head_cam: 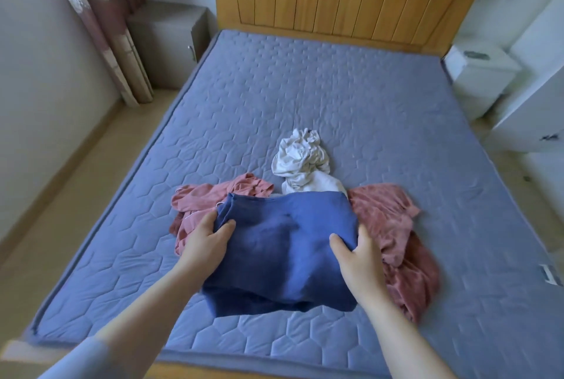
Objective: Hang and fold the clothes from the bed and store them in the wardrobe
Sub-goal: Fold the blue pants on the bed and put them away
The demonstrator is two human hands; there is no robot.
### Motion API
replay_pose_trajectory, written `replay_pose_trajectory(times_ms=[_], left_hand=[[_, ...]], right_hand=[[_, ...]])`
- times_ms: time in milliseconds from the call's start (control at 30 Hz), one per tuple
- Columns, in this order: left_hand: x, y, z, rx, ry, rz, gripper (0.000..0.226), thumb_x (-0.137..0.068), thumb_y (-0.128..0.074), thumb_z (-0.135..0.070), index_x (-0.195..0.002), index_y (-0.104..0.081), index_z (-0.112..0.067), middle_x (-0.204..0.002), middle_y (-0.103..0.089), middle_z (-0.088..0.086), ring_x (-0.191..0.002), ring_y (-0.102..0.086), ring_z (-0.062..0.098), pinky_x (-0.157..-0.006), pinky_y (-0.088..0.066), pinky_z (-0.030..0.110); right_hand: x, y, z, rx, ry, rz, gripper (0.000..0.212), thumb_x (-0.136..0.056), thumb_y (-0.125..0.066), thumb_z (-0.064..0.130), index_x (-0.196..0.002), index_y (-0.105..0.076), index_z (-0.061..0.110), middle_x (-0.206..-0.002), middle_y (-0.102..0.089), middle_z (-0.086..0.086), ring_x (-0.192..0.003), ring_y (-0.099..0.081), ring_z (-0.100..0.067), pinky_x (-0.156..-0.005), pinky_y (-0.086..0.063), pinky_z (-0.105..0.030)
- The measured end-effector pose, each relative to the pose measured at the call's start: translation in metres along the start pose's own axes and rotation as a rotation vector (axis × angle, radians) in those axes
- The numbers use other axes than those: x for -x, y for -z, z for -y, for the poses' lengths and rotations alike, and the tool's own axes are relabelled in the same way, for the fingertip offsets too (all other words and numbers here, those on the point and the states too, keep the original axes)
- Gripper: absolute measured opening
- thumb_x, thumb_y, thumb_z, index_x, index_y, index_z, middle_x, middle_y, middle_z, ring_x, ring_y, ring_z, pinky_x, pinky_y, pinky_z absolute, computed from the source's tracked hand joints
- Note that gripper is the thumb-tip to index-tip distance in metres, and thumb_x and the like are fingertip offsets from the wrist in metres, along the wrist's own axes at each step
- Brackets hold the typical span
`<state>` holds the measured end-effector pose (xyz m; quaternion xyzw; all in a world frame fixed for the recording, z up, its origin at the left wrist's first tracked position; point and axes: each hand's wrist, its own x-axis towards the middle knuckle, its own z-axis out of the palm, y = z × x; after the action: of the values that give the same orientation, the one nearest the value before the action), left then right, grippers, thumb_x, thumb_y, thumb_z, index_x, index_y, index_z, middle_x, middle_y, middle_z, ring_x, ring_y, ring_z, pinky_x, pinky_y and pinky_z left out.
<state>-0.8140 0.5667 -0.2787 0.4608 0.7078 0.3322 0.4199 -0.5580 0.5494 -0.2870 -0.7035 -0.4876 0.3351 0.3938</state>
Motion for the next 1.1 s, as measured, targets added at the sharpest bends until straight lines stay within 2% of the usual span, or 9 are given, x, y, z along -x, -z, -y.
replay_pose_trajectory(times_ms=[100, 233, 400, 533, 633, 767, 867, 933, 1100], left_hand=[[0.013, -0.011, -0.049, 0.022, -0.051, 0.026, 0.020, -0.094, -0.054, -0.027, -0.112, -0.058, -0.034, -0.099, -0.063, -0.012, -0.098, -0.057, 0.014, -0.083, -0.038, 0.028], [0.029, -0.020, -0.119, 0.042, -0.175, 0.031, 0.009, -0.093, -0.057, -0.027, -0.091, -0.058, -0.036, -0.089, -0.063, -0.019, -0.086, -0.057, -0.001, -0.066, -0.036, 0.015], [0.044, -0.022, -0.210, 0.078, -0.369, 0.061, 0.017, -0.094, -0.056, -0.026, -0.082, -0.054, -0.037, -0.081, -0.061, -0.018, -0.071, -0.052, -0.009, -0.056, -0.033, 0.007], [0.058, -0.017, -0.280, 0.129, -0.527, 0.150, 0.018, -0.096, -0.054, -0.025, -0.084, -0.055, -0.040, -0.083, -0.063, -0.018, -0.073, -0.055, -0.007, -0.059, -0.035, 0.012], [0.072, -0.012, -0.324, 0.207, -0.635, 0.215, 0.017, -0.094, -0.054, -0.025, -0.089, -0.060, -0.039, -0.084, -0.067, -0.016, -0.073, -0.060, -0.006, -0.061, -0.039, 0.016], [0.090, -0.012, -0.367, 0.259, -0.748, 0.305, 0.012, -0.093, -0.053, -0.026, -0.096, -0.063, -0.032, -0.089, -0.069, -0.012, -0.081, -0.062, 0.000, -0.070, -0.046, 0.025], [0.105, -0.019, -0.390, 0.278, -0.800, 0.386, 0.014, -0.093, -0.053, -0.027, -0.101, -0.061, -0.017, -0.097, -0.068, 0.005, -0.087, -0.063, 0.016, -0.078, -0.049, 0.034], [0.117, -0.028, -0.401, 0.290, -0.838, 0.448, 0.021, -0.094, -0.053, -0.027, -0.103, -0.057, -0.009, -0.099, -0.064, 0.013, -0.082, -0.060, 0.017, -0.077, -0.048, 0.036], [0.156, -0.071, -0.425, 0.352, -0.878, 0.568, 0.016, -0.095, -0.052, -0.029, -0.101, -0.060, -0.017, -0.095, -0.069, 0.003, -0.085, -0.065, 0.015, -0.072, -0.051, 0.031]], right_hand=[[-0.008, 0.053, 0.027, 0.018, 0.071, -0.062, 0.022, -0.086, -0.067, 0.018, -0.107, -0.062, 0.011, -0.097, -0.068, 0.001, -0.093, -0.063, -0.018, -0.079, -0.045, -0.028], [-0.015, 0.118, 0.064, 0.022, 0.158, -0.172, 0.021, -0.086, -0.067, 0.019, -0.105, -0.062, 0.012, -0.093, -0.065, 0.004, -0.094, -0.062, -0.018, -0.078, -0.042, -0.026], [-0.017, 0.183, 0.113, -0.032, 0.219, -0.287, 0.029, -0.088, -0.066, 0.022, -0.114, -0.062, 0.010, -0.109, -0.068, -0.005, -0.104, -0.063, -0.023, -0.086, -0.048, -0.034], [-0.005, 0.232, 0.159, -0.073, 0.293, -0.405, 0.009, -0.088, -0.066, 0.021, -0.095, -0.062, 0.024, -0.090, -0.068, 0.009, -0.088, -0.064, -0.011, -0.070, -0.045, -0.028], [0.013, 0.264, 0.191, -0.079, 0.340, -0.520, 0.013, -0.088, -0.065, 0.020, -0.084, -0.058, 0.030, -0.079, -0.065, 0.018, -0.073, -0.060, 0.009, -0.062, -0.042, -0.021], [0.042, 0.302, 0.222, -0.069, 0.378, -0.665, 0.010, -0.087, -0.065, 0.021, -0.093, -0.061, 0.029, -0.086, -0.068, 0.014, -0.080, -0.062, 0.004, -0.069, -0.045, -0.026], [0.066, 0.325, 0.233, -0.064, 0.401, -0.748, 0.011, -0.088, -0.064, 0.021, -0.092, -0.060, 0.031, -0.085, -0.067, 0.023, -0.079, -0.061, 0.009, -0.064, -0.042, -0.017], [0.082, 0.341, 0.234, -0.077, 0.400, -0.801, 0.013, -0.088, -0.063, 0.020, -0.094, -0.061, 0.031, -0.086, -0.068, 0.022, -0.079, -0.061, 0.008, -0.067, -0.044, -0.020], [0.121, 0.390, 0.222, -0.065, 0.379, -0.903, 0.015, -0.088, -0.063, 0.021, -0.102, -0.063, 0.029, -0.089, -0.070, 0.018, -0.081, -0.063, 0.005, -0.069, -0.045, -0.022]])
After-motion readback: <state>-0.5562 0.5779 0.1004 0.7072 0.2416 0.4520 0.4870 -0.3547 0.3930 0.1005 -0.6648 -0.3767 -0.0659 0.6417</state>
